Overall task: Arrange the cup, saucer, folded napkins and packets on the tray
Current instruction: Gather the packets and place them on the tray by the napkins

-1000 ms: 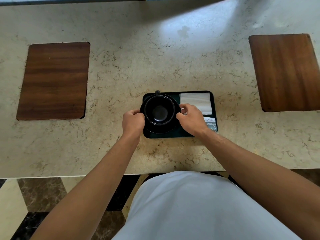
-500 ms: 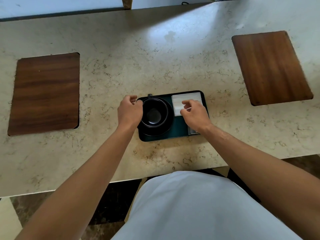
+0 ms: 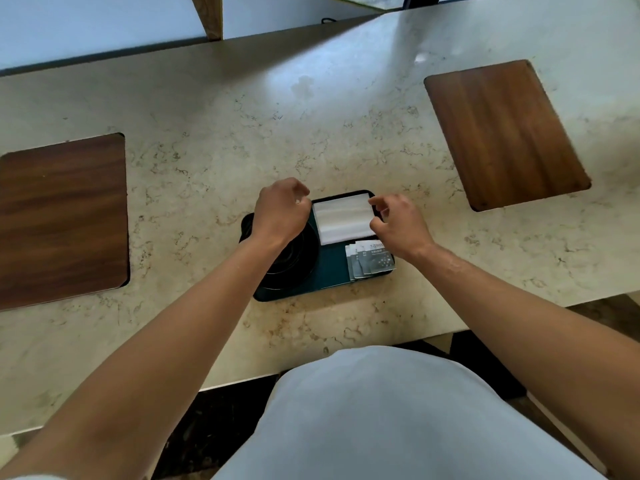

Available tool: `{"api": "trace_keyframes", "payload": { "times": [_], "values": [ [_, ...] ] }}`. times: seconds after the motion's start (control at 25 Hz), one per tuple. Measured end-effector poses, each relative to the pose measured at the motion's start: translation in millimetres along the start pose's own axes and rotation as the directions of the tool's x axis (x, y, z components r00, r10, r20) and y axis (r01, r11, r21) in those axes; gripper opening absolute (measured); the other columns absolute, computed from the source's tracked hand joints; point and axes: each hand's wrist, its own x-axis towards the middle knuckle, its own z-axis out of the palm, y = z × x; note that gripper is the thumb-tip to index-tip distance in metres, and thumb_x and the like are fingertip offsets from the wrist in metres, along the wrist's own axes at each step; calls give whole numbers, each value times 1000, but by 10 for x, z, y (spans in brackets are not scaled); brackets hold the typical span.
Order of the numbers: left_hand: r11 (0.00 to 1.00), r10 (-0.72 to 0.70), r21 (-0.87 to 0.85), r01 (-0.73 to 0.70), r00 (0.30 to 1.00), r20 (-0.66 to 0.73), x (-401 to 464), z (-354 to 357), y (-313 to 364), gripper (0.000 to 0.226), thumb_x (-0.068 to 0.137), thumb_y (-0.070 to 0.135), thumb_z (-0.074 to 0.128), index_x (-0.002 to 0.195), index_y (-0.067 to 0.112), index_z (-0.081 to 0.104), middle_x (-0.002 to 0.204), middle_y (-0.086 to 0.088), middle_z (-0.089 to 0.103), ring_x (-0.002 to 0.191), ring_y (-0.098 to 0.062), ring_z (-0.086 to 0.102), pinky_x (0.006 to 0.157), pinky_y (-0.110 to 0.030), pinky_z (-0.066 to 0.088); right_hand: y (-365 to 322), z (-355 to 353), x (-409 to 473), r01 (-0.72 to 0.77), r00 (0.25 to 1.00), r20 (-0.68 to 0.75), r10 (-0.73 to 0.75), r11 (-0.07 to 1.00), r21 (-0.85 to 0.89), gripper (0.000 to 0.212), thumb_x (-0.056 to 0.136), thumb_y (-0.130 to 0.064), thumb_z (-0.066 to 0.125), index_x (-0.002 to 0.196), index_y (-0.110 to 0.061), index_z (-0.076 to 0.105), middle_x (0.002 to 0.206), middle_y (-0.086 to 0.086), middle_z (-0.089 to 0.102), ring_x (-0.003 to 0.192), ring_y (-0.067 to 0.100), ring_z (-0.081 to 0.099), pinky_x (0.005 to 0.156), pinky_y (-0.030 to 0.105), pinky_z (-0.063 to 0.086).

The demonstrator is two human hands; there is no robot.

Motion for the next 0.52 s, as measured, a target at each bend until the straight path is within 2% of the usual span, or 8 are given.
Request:
{"api": "trace_keyframes", "payload": {
  "times": [0.2, 0.36, 0.52],
  "values": [
    [978, 55, 186, -95, 976, 209, 96, 253, 89, 27, 96, 15, 62, 121, 11, 72, 116, -6, 74, 107, -23, 67, 92, -33, 54, 175, -47, 236, 35, 994, 110, -27, 997, -68, 46, 95, -16, 64, 140, -23, 58, 132, 8, 49, 117, 19, 53, 97, 22, 40],
    [879, 27, 437, -194, 933, 359, 172, 390, 88, 39, 98, 20, 60, 136, 13, 60, 128, -11, 63, 115, -30, 58, 91, -43, 53, 275, -56, 375, 74, 971, 234, -41, 988, -133, 57, 93, -20, 65, 147, -30, 50, 132, 8, 43, 109, 19, 51, 97, 28, 48],
    [773, 19, 568, -282, 906, 423, 196, 474, 111, 46, 94, 28, 65, 135, 12, 55, 130, -12, 58, 114, -31, 57, 85, -46, 55, 358, -61, 445, 84, 955, 294, -38, 986, -147, 70, 88, -17, 70, 151, -33, 44, 131, 7, 42, 113, 21, 51, 103, 34, 51]
  ]
}}
